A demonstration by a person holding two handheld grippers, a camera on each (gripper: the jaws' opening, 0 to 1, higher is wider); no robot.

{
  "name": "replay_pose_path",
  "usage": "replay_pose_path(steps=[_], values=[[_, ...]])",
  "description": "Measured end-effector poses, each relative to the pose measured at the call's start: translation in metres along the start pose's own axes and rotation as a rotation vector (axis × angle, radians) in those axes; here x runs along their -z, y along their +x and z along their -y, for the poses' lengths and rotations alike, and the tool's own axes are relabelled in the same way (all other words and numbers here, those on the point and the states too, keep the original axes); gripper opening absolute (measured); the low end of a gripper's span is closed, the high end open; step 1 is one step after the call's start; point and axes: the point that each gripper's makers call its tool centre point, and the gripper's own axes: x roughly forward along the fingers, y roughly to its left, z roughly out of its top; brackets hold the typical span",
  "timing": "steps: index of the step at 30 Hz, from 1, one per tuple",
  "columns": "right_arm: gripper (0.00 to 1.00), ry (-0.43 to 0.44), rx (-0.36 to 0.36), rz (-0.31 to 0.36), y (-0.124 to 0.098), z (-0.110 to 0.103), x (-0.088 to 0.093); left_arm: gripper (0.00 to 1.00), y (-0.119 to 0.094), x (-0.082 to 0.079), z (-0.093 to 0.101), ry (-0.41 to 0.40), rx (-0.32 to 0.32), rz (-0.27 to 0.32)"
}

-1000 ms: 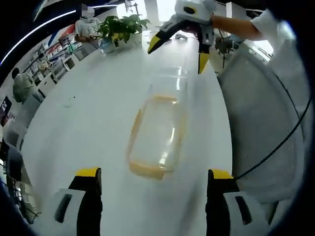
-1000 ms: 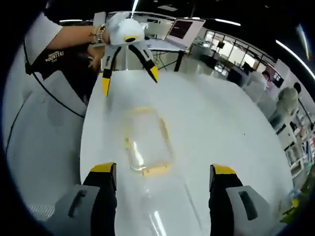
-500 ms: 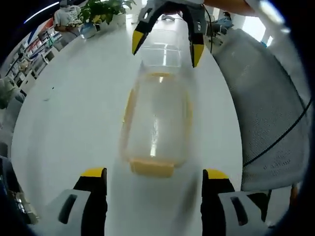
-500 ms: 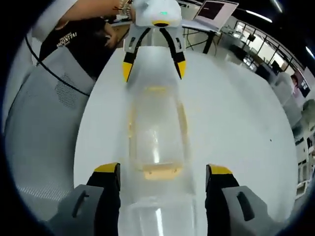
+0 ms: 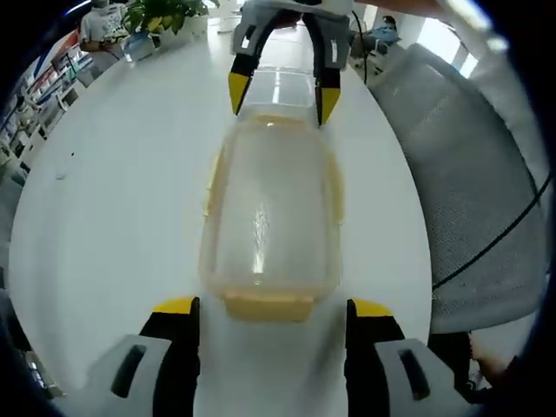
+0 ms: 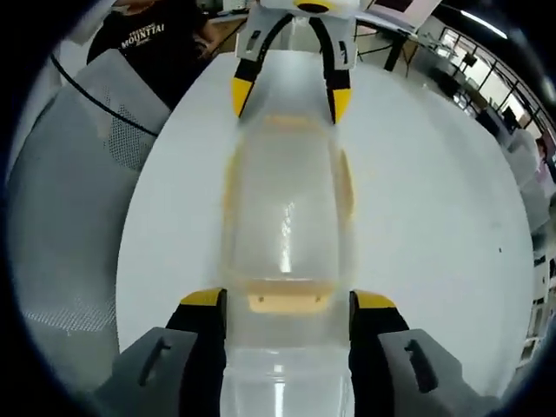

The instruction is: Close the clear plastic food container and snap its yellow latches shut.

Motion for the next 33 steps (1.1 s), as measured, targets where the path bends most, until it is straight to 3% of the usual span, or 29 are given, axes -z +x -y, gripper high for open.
replay_pose_path(steps=[10, 13, 19, 23, 33], values=[[0.44, -0.014, -0.002, -0.027, 0.005, 0.000, 0.002, 0.59, 0.004, 0.000, 0.001, 0.001, 0.021, 0.004], [0.37, -0.016, -0.002, -0.035, 0.005, 0.001, 0.003, 0.55, 0.005, 0.000, 0.000, 0.009, 0.022, 0.000], [0.37, -0.018, -0.002, -0.032, 0.005, 0.001, 0.002, 0.50, 0.004, 0.000, -0.003, 0.025, 0.021, -0.007], [0.37, -0.020, -0.001, -0.033, 0.005, 0.002, 0.002, 0.41, 0.004, 0.003, -0.006, 0.047, 0.007, -0.025], [0.36, 0.003, 0.002, -0.027, 0.006, 0.005, 0.003, 0.35, 0.007, 0.003, -0.009, 0.049, -0.016, -0.041]])
